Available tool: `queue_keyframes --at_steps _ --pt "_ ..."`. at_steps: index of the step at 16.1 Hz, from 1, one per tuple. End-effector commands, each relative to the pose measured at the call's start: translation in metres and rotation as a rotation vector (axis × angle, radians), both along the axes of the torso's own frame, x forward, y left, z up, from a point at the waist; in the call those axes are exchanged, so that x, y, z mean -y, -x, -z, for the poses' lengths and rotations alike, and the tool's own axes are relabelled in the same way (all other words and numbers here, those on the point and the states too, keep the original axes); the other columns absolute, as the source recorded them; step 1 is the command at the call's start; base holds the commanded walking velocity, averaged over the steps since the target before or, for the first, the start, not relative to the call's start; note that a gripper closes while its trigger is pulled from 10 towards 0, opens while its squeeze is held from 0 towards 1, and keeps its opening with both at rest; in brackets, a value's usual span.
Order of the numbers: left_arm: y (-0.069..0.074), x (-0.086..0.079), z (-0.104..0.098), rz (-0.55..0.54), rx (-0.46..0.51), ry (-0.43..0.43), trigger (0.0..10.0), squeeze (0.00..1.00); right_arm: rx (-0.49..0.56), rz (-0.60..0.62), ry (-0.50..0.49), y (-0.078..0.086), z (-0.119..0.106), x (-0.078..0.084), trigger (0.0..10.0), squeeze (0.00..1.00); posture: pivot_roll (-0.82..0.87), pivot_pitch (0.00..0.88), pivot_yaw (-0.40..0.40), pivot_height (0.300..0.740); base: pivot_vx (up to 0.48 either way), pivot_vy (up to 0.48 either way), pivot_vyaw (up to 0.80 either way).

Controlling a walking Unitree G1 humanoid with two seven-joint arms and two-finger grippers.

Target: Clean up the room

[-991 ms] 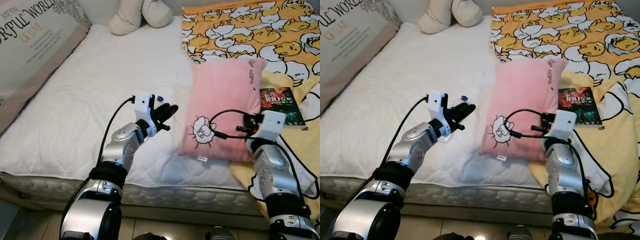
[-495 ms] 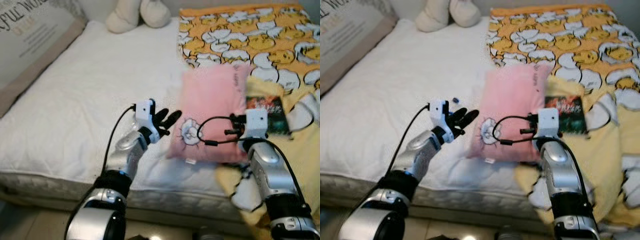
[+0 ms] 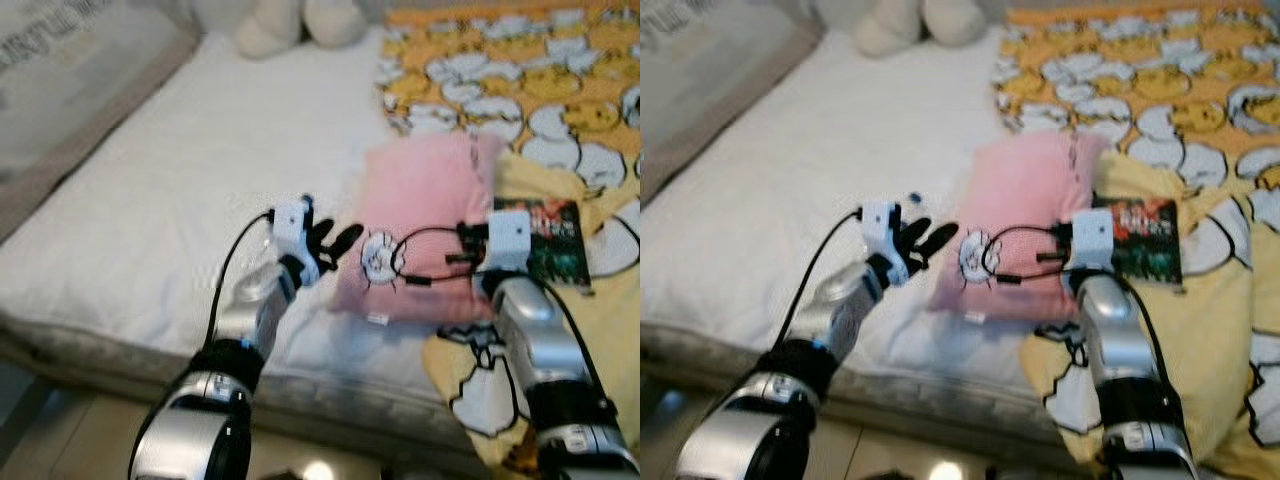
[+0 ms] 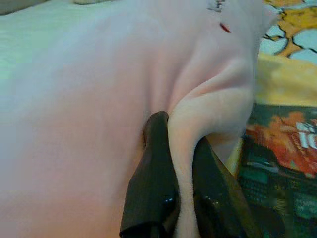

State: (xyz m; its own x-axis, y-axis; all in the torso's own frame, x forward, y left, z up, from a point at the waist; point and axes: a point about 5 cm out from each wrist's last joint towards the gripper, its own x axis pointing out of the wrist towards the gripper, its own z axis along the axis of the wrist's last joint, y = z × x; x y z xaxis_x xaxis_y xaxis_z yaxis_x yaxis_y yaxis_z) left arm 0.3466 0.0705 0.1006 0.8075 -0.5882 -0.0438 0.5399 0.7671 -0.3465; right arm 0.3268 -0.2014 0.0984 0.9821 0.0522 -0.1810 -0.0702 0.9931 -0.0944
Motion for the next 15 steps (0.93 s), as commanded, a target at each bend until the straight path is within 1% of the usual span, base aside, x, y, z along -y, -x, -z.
queue_keyframes --at_steps 1,3,5,7,8,10,11,12,13,15 --pt "-0.002 -0.013 0.002 -0.032 0.003 0.004 10.0 1.0 0.006 -0.054 -0.019 -0.002 0.0 -0.017 0.0 0.0 -0.24 0.0 0.158 0.74 0.0 0.0 0.0" --pt "-0.004 -0.014 0.002 -0.029 -0.004 -0.013 10.0 1.0 0.008 -0.061 -0.031 0.0 0.002 -0.019 0.0 0.0 -0.24 0.0 0.159 0.74 0.0 0.0 0.0" --pt "-0.01 -0.021 -0.001 -0.047 -0.028 0.018 10.0 1.0 -0.012 -0.044 -0.039 0.004 0.007 -0.014 0.0 0.0 -0.24 0.0 0.162 0.74 0.0 0.0 0.0" --pt "-0.014 -0.024 -0.003 -0.052 -0.041 0.02 10.0 1.0 -0.013 -0.044 -0.037 0.005 0.008 -0.014 0.0 0.0 -0.24 0.0 0.162 0.74 0.0 0.0 0.0" --pt "-0.017 -0.024 -0.006 -0.053 -0.049 0.047 10.0 1.0 -0.01 -0.043 -0.022 0.006 0.007 -0.012 0.0 0.0 -0.26 0.0 0.159 0.74 0.0 0.0 0.0" --pt "-0.016 -0.019 -0.006 -0.046 -0.051 0.06 10.0 1.0 -0.01 -0.044 0.006 0.006 0.003 -0.005 0.0 0.0 -0.28 0.007 0.141 0.74 0.0 0.0 0.0" --pt "-0.015 -0.015 -0.003 -0.048 -0.058 0.07 10.0 0.69 -0.017 -0.053 0.03 0.005 0.002 -0.002 0.0 0.0 -0.29 0.009 0.132 0.74 0.0 0.0 0.0" --pt "-0.014 -0.014 -0.002 -0.052 -0.062 0.075 10.0 0.0 -0.022 -0.058 0.042 0.005 0.001 0.0 0.0 0.0 -0.29 0.009 0.132 0.74 0.0 0.0 0.0" --pt "-0.011 -0.01 0.002 -0.06 -0.054 0.068 10.0 0.0 -0.022 -0.049 0.046 0.002 0.0 0.003 0.0 0.0 -0.29 0.0 0.129 0.74 0.0 0.0 0.72" --pt "-0.008 -0.007 0.003 -0.052 -0.042 0.064 10.0 0.0 -0.024 -0.045 0.047 0.0 0.0 0.004 0.0 0.0 -0.29 0.0 0.13 0.74 0.0 0.0 0.7"
